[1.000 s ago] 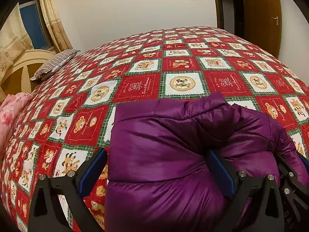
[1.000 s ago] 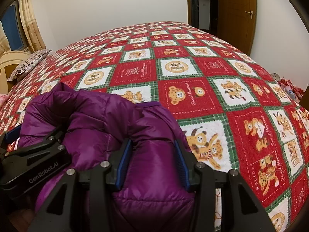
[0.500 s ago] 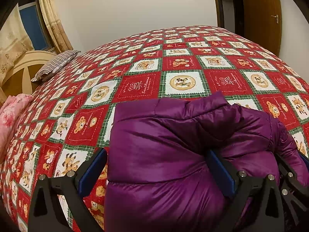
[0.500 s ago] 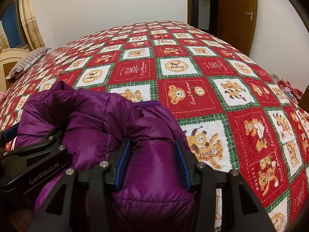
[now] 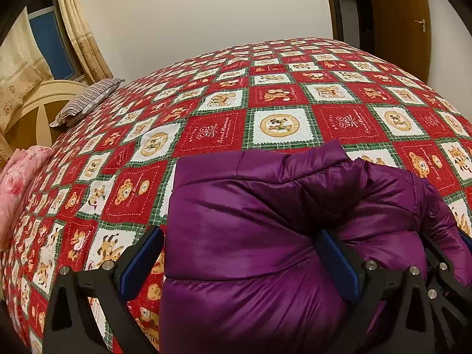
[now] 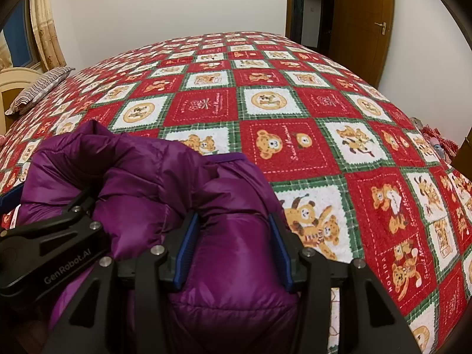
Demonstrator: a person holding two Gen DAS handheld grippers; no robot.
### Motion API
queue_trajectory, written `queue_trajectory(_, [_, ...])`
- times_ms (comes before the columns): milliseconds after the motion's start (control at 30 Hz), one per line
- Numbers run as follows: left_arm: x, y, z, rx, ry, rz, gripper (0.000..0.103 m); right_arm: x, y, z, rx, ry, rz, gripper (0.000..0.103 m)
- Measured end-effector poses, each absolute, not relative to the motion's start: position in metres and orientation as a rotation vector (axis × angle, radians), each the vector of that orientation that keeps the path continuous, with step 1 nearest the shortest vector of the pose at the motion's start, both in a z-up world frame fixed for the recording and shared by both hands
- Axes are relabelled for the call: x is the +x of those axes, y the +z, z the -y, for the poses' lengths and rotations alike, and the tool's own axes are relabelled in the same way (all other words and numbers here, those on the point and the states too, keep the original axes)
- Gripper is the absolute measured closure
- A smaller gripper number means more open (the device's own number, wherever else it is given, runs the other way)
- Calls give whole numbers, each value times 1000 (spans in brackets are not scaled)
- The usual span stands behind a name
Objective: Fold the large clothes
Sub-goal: 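Hold the purple jacket bundle firmly with both tools side by side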
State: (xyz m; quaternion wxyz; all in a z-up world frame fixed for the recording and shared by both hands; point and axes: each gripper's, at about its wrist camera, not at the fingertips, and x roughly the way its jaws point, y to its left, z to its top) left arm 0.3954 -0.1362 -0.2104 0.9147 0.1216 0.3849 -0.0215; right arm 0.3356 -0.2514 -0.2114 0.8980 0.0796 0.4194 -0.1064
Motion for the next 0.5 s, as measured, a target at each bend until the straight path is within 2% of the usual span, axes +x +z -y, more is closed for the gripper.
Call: queue_trajectory(500, [396, -209, 138, 263, -33, -789, 1, 337, -212, 251, 160, -224, -869, 51])
